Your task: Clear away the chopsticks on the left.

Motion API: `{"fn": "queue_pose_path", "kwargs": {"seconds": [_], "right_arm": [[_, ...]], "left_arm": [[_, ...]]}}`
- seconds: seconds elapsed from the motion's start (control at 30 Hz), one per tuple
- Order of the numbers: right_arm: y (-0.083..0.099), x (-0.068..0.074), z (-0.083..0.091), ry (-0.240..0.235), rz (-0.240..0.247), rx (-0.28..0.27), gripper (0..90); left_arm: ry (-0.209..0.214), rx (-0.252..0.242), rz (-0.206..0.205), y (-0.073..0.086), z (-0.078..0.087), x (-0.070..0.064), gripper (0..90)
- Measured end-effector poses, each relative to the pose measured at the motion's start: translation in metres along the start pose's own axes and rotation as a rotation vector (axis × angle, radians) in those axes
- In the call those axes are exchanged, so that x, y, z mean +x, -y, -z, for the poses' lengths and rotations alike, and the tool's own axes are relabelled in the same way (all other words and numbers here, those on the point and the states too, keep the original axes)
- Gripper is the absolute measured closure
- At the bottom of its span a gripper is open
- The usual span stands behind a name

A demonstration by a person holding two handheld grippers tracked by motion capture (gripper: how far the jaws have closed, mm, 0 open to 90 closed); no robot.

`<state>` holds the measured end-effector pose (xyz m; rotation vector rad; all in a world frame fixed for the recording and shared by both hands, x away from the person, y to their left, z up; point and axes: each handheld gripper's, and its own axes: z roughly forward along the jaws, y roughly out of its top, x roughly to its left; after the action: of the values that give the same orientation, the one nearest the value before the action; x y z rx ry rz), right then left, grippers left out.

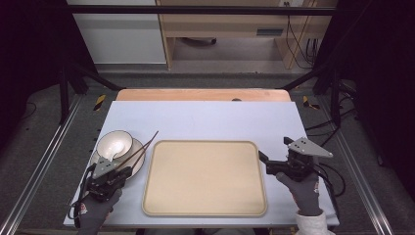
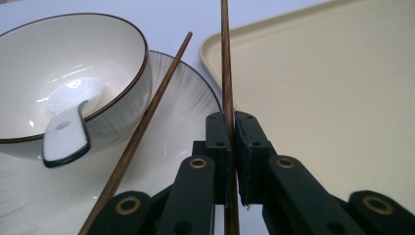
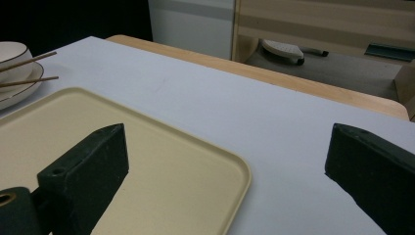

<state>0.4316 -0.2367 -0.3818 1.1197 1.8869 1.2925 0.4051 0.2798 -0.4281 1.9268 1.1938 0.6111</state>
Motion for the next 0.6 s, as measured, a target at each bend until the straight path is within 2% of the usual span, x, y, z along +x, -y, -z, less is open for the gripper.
{"fn": "queue_pose_path", "kwargs": {"seconds": [0.03, 0.07, 0.13, 0.2, 0.23, 0.27, 0.3, 0.4, 0.43, 0.53, 0.6], "right_arm": [[0.000, 0.000, 0.001, 0.000, 0.001, -0.004, 2.7], [0.000, 0.000, 0.001, 0.000, 0.001, -0.004, 2.7], [-0.001, -0.001, 0.002, 0.003, -0.002, -0.006, 2.6], [-0.001, -0.001, 0.002, 0.003, -0.006, -0.007, 2.6], [-0.001, -0.001, 0.003, 0.005, -0.008, -0.010, 2.6], [-0.001, -0.001, 0.003, 0.006, -0.008, -0.011, 2.7], [-0.001, -0.001, 0.003, 0.007, -0.007, -0.011, 2.7], [-0.001, -0.001, 0.003, 0.007, -0.010, -0.013, 2.9], [-0.001, 0.000, 0.003, 0.006, -0.009, -0.012, 2.9], [0.000, 0.000, 0.002, 0.007, -0.004, -0.006, 2.9], [0.000, 0.002, 0.001, 0.008, -0.005, -0.003, 3.0]], "left_arm": [[-0.001, -0.015, 0.018, -0.001, 0.001, -0.005, 85.1], [-0.001, -0.015, 0.018, -0.001, 0.001, -0.005, 85.1], [-0.019, -0.033, 0.044, -0.002, 0.002, -0.012, 85.0], [-0.023, -0.035, 0.049, -0.002, 0.002, -0.014, 85.1], [-0.038, -0.055, 0.075, -0.003, 0.003, -0.020, 85.0], [-0.038, -0.055, 0.075, -0.003, 0.003, -0.020, 85.1], [-0.062, -0.066, 0.088, -0.004, 0.003, -0.025, 85.0], [-0.086, -0.071, 0.104, -0.006, 0.002, -0.031, 85.1], [-0.090, -0.072, 0.117, -0.007, 0.000, -0.034, 85.1], [-0.096, -0.074, 0.124, -0.009, -0.002, -0.037, 85.1], [-0.094, -0.083, 0.150, -0.012, -0.005, -0.042, 85.1]]}}
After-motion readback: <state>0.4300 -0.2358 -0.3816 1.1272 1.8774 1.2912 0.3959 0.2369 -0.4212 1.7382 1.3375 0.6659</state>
